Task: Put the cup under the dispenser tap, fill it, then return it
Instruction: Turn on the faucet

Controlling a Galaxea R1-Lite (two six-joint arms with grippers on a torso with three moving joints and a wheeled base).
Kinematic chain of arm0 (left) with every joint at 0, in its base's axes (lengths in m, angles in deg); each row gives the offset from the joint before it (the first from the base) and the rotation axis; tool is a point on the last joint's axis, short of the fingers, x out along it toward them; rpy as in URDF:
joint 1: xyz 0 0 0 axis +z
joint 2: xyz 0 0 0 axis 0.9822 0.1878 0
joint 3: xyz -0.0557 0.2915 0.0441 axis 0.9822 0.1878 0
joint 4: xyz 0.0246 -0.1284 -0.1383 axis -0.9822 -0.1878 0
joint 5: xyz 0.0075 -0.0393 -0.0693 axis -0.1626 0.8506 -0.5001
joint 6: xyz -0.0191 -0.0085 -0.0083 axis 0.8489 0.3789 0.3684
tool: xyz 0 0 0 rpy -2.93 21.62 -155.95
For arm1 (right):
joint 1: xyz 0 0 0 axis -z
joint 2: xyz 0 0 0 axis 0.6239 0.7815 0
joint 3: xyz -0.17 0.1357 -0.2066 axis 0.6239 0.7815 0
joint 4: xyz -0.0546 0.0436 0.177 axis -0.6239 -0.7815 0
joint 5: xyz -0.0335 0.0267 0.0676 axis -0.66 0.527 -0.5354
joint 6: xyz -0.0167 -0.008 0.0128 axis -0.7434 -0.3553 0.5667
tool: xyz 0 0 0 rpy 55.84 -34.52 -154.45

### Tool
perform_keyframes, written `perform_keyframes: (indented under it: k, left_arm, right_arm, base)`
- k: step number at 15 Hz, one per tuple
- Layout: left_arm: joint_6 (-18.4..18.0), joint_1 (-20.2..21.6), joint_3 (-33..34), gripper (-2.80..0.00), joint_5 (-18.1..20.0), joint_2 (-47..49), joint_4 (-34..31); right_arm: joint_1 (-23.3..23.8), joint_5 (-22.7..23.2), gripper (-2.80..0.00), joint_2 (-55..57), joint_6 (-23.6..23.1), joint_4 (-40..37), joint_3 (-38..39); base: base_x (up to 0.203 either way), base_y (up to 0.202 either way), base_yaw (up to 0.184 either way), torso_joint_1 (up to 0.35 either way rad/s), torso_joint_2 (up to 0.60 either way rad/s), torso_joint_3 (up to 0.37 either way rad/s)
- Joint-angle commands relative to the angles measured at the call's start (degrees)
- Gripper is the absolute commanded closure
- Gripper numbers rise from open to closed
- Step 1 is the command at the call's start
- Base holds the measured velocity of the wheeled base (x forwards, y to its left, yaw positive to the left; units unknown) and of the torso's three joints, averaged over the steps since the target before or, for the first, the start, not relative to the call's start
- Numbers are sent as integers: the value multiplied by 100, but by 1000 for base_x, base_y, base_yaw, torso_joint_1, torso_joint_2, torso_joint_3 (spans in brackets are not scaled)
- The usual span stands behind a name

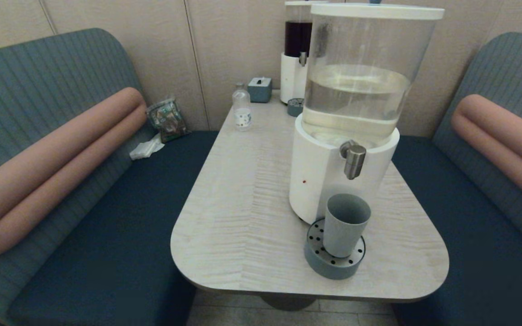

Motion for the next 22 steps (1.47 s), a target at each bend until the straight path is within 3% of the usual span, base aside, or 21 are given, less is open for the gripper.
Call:
perform_keyframes:
  k: [1, 5, 8, 14, 17, 22]
  left_arm:
    - [2, 2, -5, 0, -192, 8, -441]
    - [25, 0, 8, 0, -179, 9, -399]
    - [23, 6, 9, 0, -179, 17, -400]
    - [30, -1, 9, 0, -179, 17, -400]
    - [23, 1, 9, 0, -179, 16, -400]
    - [25, -2, 9, 0, -179, 17, -400]
  right_arm:
    - [-1, -2, 0, -11, 4, -3, 0]
    - [-1, 30, 0, 19, -264, -101, -450]
    - [-9, 309, 0, 1018, -76, -506, -2179]
    - [-134, 1464, 0, 5205, 630, -1381, -5808]
    - [-458, 2037, 0, 6733, 617, -2459, -7576]
    - [-1062, 2199, 0, 8529, 333, -5658, -10225]
  base:
    - [0, 0, 0, 0, 0, 0]
    - [0, 0, 0, 0, 0, 0]
    - [0, 0, 0, 0, 0, 0]
    - [0, 0, 0, 0, 0, 0]
    - [0, 0, 0, 0, 0, 0]
    - [0, 0, 0, 0, 0, 0]
